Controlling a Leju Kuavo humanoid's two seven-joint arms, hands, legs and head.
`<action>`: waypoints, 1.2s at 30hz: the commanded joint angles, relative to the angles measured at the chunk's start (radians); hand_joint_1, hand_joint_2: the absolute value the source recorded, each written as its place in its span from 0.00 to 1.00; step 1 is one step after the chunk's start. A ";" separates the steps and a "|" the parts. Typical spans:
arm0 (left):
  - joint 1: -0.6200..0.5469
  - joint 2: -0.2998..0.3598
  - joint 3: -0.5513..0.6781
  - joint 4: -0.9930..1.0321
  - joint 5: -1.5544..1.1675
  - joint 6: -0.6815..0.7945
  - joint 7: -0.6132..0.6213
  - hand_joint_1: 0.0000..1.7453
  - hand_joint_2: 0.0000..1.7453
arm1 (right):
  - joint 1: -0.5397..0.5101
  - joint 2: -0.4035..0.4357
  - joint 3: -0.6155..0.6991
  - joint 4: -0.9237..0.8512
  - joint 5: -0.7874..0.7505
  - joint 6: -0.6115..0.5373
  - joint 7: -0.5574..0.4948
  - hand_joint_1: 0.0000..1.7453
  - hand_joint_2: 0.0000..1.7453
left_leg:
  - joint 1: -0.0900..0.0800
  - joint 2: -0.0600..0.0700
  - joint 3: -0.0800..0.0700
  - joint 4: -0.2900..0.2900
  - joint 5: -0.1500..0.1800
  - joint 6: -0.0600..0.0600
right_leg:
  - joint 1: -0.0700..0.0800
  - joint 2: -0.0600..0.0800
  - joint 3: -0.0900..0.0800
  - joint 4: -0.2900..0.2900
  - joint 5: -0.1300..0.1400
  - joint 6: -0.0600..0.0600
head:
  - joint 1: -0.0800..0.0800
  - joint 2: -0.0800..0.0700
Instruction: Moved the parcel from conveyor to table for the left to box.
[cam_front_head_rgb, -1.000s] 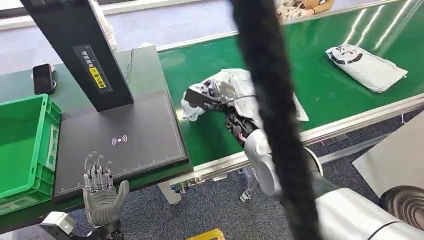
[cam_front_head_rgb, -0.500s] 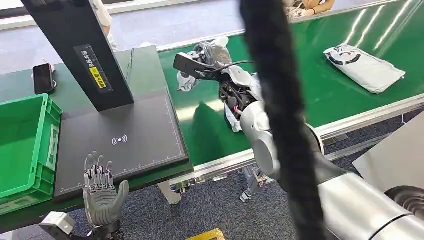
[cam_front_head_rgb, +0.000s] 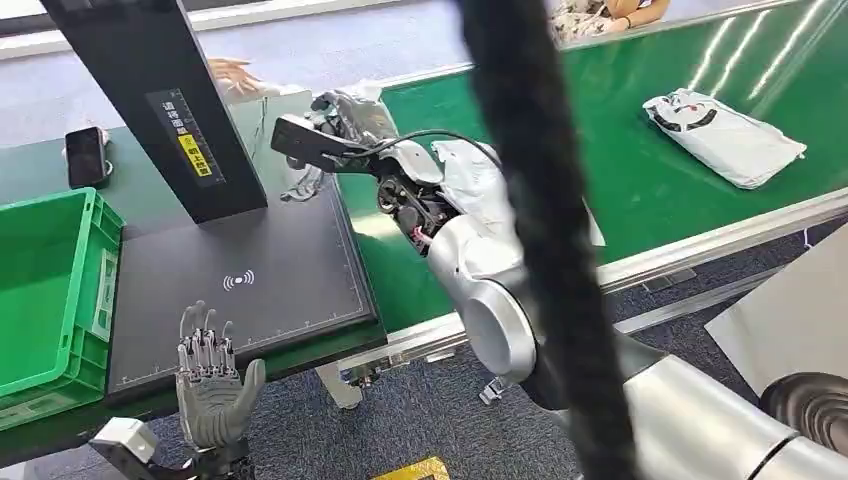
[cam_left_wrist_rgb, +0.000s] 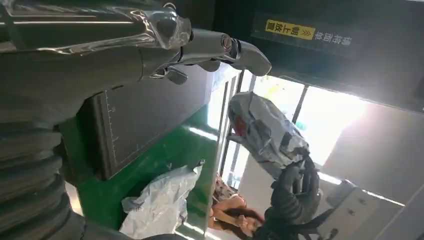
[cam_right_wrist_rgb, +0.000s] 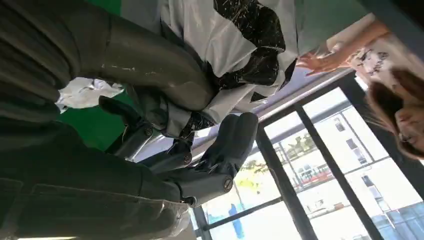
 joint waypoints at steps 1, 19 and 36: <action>-0.063 -0.048 -0.054 0.102 0.045 0.043 0.000 0.00 1.00 | 0.007 0.175 0.429 -0.061 -0.371 -0.002 0.039 1.00 1.00 | -0.001 0.004 0.000 0.000 -0.001 0.001 | -0.001 0.004 -0.001 0.000 0.001 0.000 | 0.000 0.000; -0.138 -0.048 -0.109 0.201 0.096 0.040 0.000 0.00 1.00 | 0.080 0.175 0.822 -0.037 -0.866 -0.144 0.008 1.00 1.00 | 0.000 -0.002 0.000 -0.001 0.000 0.000 | 0.000 -0.002 0.001 -0.001 0.000 0.000 | 0.000 0.000; -0.153 -0.048 -0.119 0.223 0.078 0.036 0.000 0.00 1.00 | 0.188 0.115 0.686 0.038 -0.789 -0.247 -0.045 0.00 1.00 | 0.000 -0.004 0.000 0.000 0.001 0.000 | 0.000 -0.004 0.001 -0.001 0.000 0.000 | 0.000 0.000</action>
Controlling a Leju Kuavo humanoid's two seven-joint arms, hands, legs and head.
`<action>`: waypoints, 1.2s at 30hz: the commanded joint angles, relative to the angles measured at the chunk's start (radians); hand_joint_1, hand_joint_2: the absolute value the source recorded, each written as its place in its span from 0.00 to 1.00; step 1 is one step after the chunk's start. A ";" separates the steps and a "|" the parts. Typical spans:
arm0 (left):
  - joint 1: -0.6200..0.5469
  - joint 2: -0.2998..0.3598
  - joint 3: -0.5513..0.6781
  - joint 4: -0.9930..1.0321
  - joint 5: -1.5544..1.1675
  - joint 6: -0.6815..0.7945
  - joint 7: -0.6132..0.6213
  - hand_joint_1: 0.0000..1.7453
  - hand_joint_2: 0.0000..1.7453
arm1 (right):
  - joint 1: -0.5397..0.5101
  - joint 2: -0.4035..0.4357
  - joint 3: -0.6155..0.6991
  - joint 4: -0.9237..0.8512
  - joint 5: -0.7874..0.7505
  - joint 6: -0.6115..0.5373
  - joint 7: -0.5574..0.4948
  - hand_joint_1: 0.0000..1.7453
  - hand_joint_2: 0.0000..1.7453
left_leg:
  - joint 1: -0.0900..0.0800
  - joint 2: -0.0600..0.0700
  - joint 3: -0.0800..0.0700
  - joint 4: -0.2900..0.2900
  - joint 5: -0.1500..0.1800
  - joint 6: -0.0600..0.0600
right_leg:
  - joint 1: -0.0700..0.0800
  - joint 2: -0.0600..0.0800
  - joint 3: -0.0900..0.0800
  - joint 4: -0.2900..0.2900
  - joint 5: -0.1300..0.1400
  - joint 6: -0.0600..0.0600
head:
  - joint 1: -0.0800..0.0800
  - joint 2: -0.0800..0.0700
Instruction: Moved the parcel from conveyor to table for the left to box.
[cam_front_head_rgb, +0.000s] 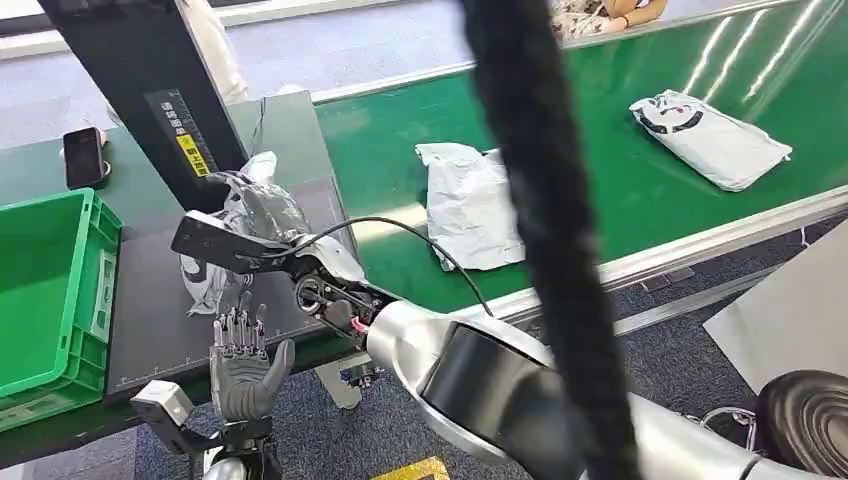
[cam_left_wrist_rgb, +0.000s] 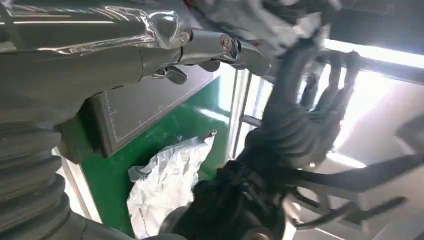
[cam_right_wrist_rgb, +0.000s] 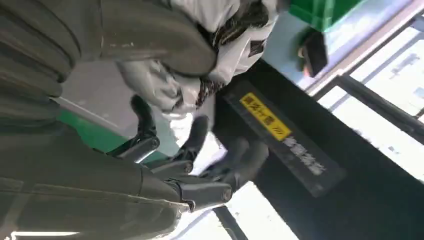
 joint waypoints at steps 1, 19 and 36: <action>-0.035 -0.049 -0.005 0.073 -0.008 0.003 0.000 0.00 1.00 | 0.012 -0.032 -0.052 0.059 0.047 -0.017 -0.005 0.00 1.00 | 0.000 -0.004 0.000 0.000 0.001 0.001 | 0.000 -0.005 0.002 -0.001 -0.001 0.000 | 0.000 0.000; 0.018 -0.049 0.040 0.010 -0.054 0.033 0.000 0.00 1.00 | 0.033 -0.032 -0.188 -0.018 0.166 -0.059 -0.029 0.00 1.00 | 0.000 -0.003 0.000 0.000 0.000 0.001 | 0.000 -0.003 0.001 -0.001 0.000 0.000 | 0.000 0.000; 0.152 -0.049 0.158 -0.102 -0.116 0.012 0.000 0.00 1.00 | 0.478 -0.278 -0.448 -0.735 0.253 -0.078 -0.130 0.00 1.00 | 0.000 -0.010 0.001 -0.002 0.000 0.001 | 0.001 -0.010 0.006 -0.004 -0.001 0.001 | 0.000 0.000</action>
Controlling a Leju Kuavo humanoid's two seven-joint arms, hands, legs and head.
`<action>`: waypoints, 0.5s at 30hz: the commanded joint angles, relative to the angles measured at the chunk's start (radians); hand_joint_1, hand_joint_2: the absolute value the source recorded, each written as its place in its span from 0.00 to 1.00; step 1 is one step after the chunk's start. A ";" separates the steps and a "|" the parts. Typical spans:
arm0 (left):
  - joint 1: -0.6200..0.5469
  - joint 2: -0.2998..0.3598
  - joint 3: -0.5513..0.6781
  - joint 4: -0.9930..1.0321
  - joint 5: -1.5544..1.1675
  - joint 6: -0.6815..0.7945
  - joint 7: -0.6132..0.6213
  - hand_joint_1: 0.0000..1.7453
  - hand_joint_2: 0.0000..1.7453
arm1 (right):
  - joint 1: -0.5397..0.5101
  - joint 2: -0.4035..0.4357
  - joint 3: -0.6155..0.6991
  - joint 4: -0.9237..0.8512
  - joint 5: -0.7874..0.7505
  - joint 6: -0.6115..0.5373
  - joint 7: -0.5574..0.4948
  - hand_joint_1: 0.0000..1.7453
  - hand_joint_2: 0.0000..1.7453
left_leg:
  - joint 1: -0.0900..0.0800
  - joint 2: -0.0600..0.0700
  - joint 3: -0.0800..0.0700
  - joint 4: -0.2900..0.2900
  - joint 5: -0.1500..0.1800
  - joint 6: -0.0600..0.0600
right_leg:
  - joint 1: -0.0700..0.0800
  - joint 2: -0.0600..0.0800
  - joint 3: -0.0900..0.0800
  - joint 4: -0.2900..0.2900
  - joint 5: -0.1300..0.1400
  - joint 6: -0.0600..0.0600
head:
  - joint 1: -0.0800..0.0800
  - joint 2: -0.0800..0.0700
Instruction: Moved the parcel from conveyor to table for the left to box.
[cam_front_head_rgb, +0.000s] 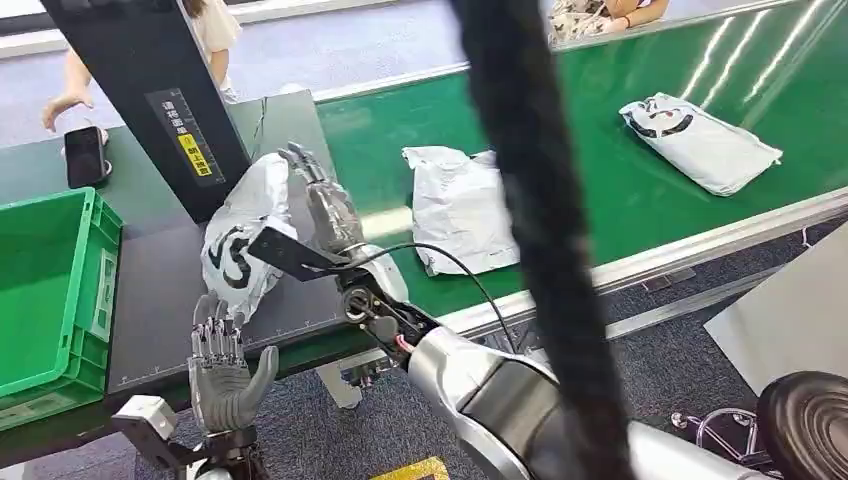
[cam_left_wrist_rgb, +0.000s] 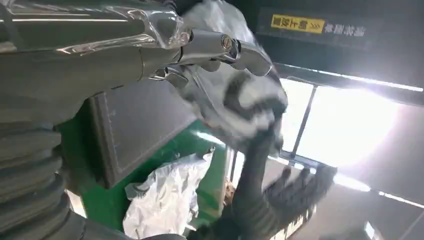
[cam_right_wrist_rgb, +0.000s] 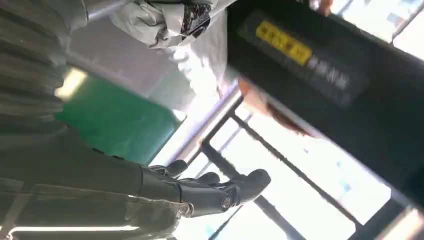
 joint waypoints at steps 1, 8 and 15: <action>0.087 -0.049 0.063 -0.030 -0.010 -0.002 0.000 0.00 1.00 | 0.215 -0.178 -0.121 -0.368 0.006 0.035 0.016 0.00 1.00 | 0.000 -0.006 0.001 -0.002 0.001 0.001 | 0.000 -0.007 0.004 -0.003 -0.001 0.001 | 0.000 0.000; 0.095 -0.049 0.075 -0.033 -0.018 -0.015 0.000 0.00 1.00 | 0.326 -0.214 -0.131 -0.397 -0.013 0.033 -0.032 0.00 1.00 | 0.000 -0.004 0.001 -0.001 0.000 0.000 | 0.000 -0.005 0.003 -0.002 -0.001 0.000 | 0.000 0.000; 0.088 -0.049 0.089 -0.030 -0.021 -0.030 0.000 0.00 1.00 | 0.345 -0.244 -0.142 -0.409 -0.040 0.054 -0.033 0.00 1.00 | 0.000 -0.003 0.001 -0.001 0.000 0.001 | 0.000 -0.005 0.003 -0.002 -0.001 0.001 | 0.000 0.000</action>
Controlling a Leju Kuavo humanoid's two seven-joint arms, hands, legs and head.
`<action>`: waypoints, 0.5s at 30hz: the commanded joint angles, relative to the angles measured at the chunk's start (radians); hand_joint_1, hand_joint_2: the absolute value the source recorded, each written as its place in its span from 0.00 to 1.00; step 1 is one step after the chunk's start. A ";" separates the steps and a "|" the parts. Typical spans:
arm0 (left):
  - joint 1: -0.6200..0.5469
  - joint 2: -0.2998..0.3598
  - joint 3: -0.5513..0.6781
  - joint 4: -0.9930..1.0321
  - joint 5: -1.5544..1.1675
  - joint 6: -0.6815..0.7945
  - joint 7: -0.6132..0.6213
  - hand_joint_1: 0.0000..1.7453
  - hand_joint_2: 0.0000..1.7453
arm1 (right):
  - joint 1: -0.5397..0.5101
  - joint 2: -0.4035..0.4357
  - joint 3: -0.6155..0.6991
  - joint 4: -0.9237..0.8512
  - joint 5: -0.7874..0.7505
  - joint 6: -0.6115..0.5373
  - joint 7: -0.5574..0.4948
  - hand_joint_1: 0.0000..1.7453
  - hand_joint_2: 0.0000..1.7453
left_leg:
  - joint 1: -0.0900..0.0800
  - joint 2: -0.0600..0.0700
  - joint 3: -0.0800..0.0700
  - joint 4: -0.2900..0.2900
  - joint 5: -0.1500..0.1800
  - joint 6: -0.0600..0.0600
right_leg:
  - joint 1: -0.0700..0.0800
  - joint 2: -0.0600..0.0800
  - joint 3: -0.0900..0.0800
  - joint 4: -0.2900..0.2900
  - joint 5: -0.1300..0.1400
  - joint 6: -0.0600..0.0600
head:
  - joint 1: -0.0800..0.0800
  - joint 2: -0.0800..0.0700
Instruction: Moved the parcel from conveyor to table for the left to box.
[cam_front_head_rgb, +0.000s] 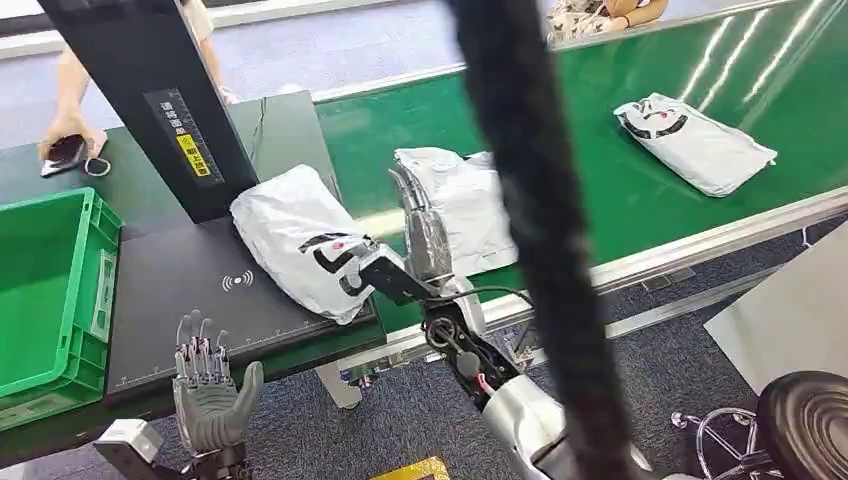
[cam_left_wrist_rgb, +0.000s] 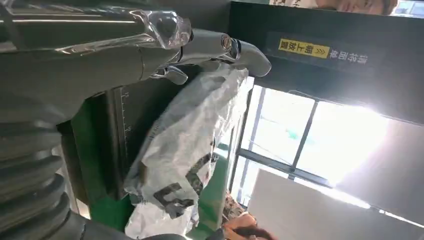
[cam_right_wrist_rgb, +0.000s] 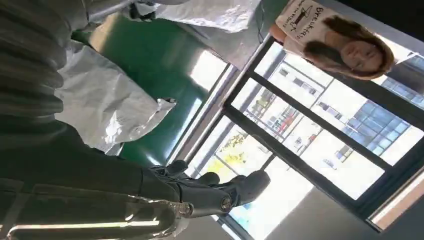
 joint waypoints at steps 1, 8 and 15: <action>0.025 -0.049 0.031 0.017 -0.006 -0.011 0.000 0.00 1.00 | 0.031 -0.068 -0.025 -0.035 -0.031 0.023 -0.009 0.00 1.00 | -0.001 -0.003 0.001 -0.001 0.000 0.001 | -0.001 -0.003 0.002 -0.001 0.000 0.001 | 0.000 0.000; 0.019 -0.049 0.025 0.018 -0.010 0.000 0.000 0.00 1.00 | 0.044 -0.062 -0.026 -0.058 -0.040 0.023 -0.013 0.00 1.00 | 0.000 -0.001 0.000 -0.001 0.000 0.001 | 0.000 -0.002 0.001 -0.001 0.000 0.000 | 0.000 0.000; -0.037 -0.014 -0.014 0.008 -0.128 0.062 0.000 0.00 1.00 | 0.057 -0.123 -0.068 -0.186 0.010 -0.010 0.035 0.00 1.00 | -0.001 -0.004 0.000 0.000 0.000 0.001 | 0.000 -0.004 0.002 -0.001 -0.001 0.000 | 0.000 0.000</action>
